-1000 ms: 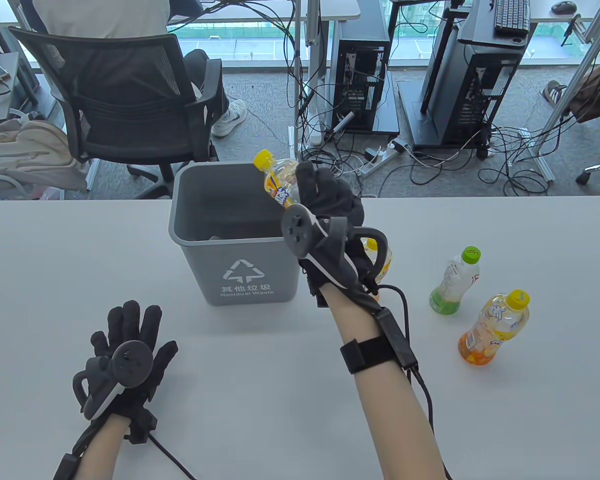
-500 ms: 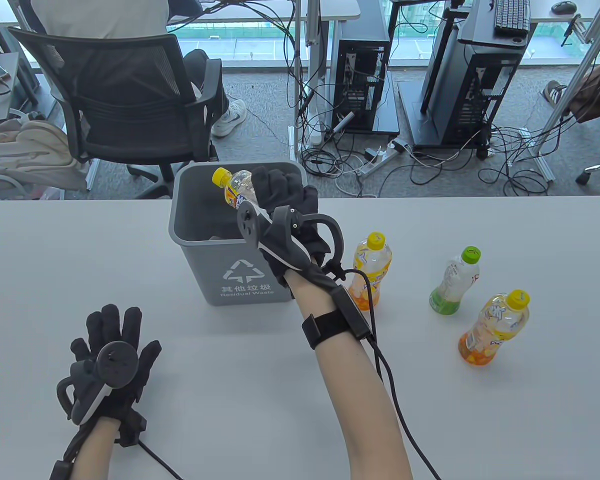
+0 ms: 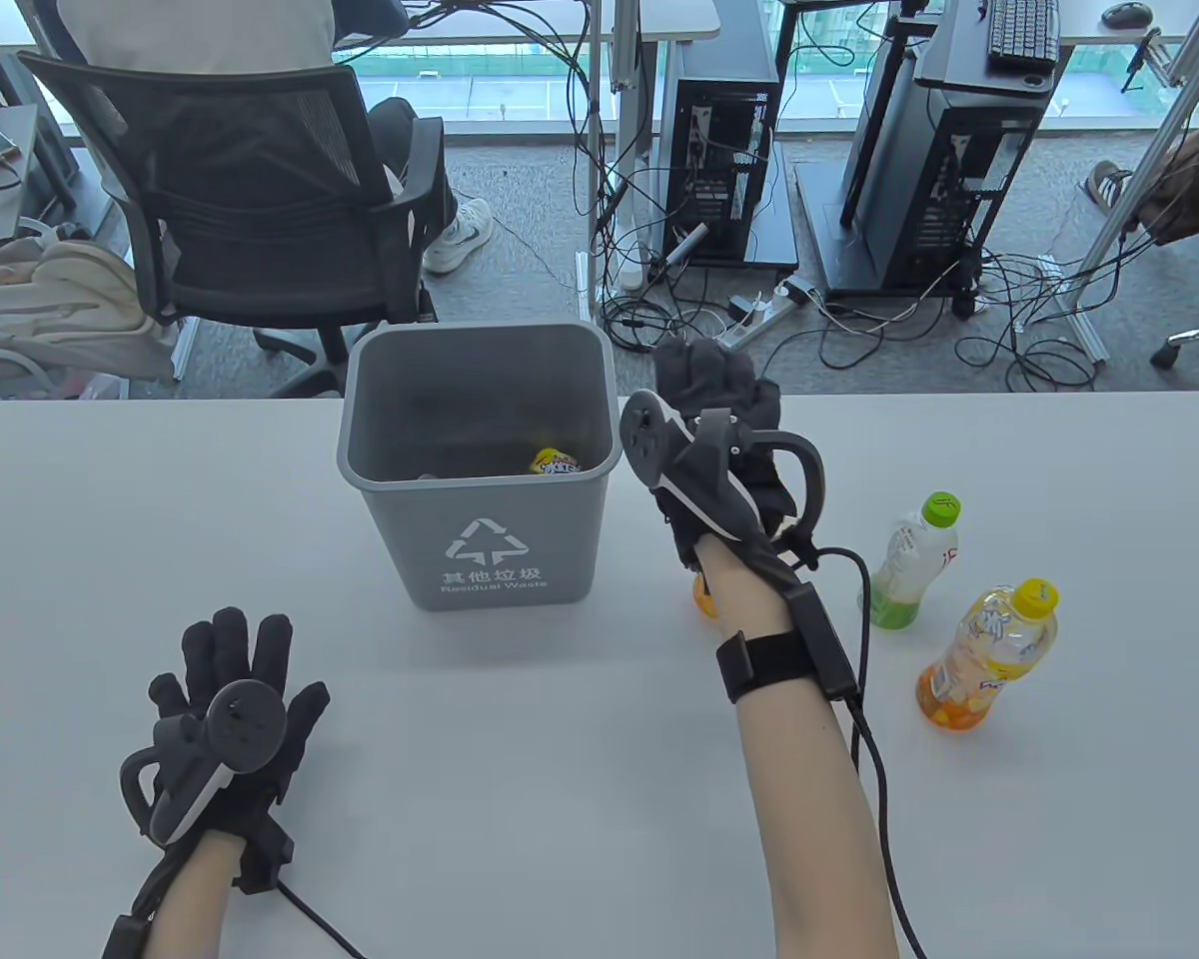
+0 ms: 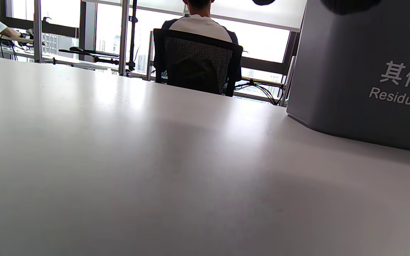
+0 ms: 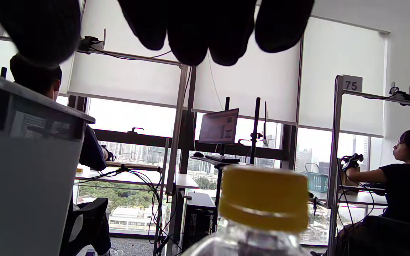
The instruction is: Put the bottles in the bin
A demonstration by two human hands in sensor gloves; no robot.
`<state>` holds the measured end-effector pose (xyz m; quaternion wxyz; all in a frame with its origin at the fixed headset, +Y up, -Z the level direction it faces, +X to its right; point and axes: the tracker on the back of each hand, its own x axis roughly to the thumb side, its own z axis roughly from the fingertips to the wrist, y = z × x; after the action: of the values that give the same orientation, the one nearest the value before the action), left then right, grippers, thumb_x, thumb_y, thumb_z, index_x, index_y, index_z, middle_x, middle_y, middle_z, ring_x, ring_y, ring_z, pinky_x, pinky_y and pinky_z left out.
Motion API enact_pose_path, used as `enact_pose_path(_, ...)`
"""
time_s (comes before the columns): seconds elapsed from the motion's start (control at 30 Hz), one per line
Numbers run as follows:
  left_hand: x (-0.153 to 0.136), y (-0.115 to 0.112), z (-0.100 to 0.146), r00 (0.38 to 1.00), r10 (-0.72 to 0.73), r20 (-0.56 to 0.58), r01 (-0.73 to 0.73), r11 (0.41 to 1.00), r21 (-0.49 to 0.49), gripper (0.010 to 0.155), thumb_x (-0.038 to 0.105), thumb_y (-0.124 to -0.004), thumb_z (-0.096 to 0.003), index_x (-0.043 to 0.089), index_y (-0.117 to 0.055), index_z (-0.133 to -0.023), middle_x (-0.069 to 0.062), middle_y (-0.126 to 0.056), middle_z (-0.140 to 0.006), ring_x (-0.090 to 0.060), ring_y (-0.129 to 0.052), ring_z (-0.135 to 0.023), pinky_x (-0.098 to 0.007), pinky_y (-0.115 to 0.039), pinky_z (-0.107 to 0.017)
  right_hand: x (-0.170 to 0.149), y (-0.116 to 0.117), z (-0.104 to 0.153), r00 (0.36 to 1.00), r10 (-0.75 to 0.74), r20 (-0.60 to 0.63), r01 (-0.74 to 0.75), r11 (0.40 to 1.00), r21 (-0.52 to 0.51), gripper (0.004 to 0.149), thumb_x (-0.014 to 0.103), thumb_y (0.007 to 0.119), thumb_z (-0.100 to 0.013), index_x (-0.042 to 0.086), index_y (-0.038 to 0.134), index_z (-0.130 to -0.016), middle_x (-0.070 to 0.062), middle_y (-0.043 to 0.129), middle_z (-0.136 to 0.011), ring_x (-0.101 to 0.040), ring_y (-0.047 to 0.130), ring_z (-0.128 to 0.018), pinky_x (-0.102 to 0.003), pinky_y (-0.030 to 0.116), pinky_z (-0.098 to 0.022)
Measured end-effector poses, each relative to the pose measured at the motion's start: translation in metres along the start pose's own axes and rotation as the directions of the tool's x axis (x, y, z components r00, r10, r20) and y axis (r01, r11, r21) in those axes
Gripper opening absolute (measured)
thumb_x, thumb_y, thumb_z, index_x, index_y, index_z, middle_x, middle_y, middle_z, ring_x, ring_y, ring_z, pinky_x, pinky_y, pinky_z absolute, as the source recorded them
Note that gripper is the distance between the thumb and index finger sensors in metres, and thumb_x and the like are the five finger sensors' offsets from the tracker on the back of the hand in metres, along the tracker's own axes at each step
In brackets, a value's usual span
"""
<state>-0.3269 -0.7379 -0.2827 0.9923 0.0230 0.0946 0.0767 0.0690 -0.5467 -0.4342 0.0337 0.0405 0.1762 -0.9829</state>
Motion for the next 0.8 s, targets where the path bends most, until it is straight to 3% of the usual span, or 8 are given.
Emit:
enact_pose_path(0.2,0.001,-0.001,0.000,1.000,-0.010,0.009,0.010,1.000,-0.005,0.079,0.069,-0.055,-0.0507,0.040,-0.023,-0.117,0.000,-0.013,-0.129,-0.032,-0.013,-0.123,-0.069,-0.024,-0.084,-0.037,0.028,0.008,0.995,-0.015,-0.099,0.028,0.991,0.132,0.075,0.062,0.069,-0.046,0.032,0.049,-0.111,-0.005,0.050,-0.119,-0.036,0.057,-0.105,-0.055,0.057,-0.077)
enact_pose_path(0.4,0.003,-0.001,-0.001,1.000,-0.017,0.013,0.017,1.000,-0.015,0.079,0.069,-0.055,-0.0509,0.040,-0.023,-0.117,0.000,-0.012,-0.129,-0.032,-0.013,-0.123,-0.069,-0.024,-0.084,-0.054,0.048,0.017,0.993,-0.006,-0.118,0.027,0.984,0.174,0.076,0.066,0.066,-0.044,0.033,0.051,-0.111,-0.006,0.057,-0.116,-0.036,0.063,-0.100,-0.055,0.058,-0.076)
enact_pose_path(0.43,0.003,-0.001,-0.001,1.000,-0.018,0.015,0.019,1.000,-0.015,0.079,0.069,-0.055,-0.0508,0.040,-0.023,-0.117,0.000,-0.012,-0.129,-0.032,-0.013,-0.123,-0.069,-0.024,-0.084,-0.055,0.050,0.018,0.993,0.003,-0.116,0.018,0.984,0.180,0.076,0.067,0.065,-0.043,0.033,0.053,-0.110,-0.006,0.063,-0.111,-0.035,0.069,-0.094,-0.053,0.061,-0.074)
enact_pose_path(0.5,0.003,-0.002,-0.001,1.000,-0.021,0.016,0.021,1.000,-0.017,0.079,0.069,-0.055,-0.0509,0.040,-0.022,-0.117,0.000,-0.012,-0.129,-0.032,-0.013,-0.123,-0.069,-0.024,-0.084,-0.056,0.053,0.018,0.993,0.015,-0.119,0.007,0.983,0.183,0.074,0.066,0.066,-0.043,0.032,0.058,-0.107,-0.002,0.082,-0.088,-0.027,0.084,-0.069,-0.050,0.073,-0.062)
enact_pose_path(0.57,0.004,-0.002,-0.001,1.000,-0.023,0.017,0.023,1.000,-0.019,0.079,0.069,-0.055,-0.0509,0.040,-0.022,-0.117,0.000,-0.012,-0.129,-0.032,-0.013,-0.123,-0.069,-0.024,-0.084,-0.057,0.053,0.018,0.992,-0.010,-0.126,0.030,0.986,0.162,0.072,0.067,0.068,-0.041,0.031,0.063,-0.104,-0.002,0.086,-0.075,-0.023,0.087,-0.055,-0.047,0.078,-0.055)
enact_pose_path(0.8,0.003,-0.002,-0.002,1.000,-0.015,0.015,0.015,1.000,-0.017,0.079,0.069,-0.055,-0.0509,0.040,-0.023,-0.117,0.000,-0.012,-0.129,-0.032,-0.013,-0.123,-0.069,-0.025,-0.084,-0.055,0.047,0.018,0.991,-0.047,-0.123,0.064,0.988,0.141,0.064,0.060,0.077,-0.040,0.029,0.072,-0.096,0.002,0.089,-0.066,-0.020,0.089,-0.047,-0.044,0.081,-0.050)
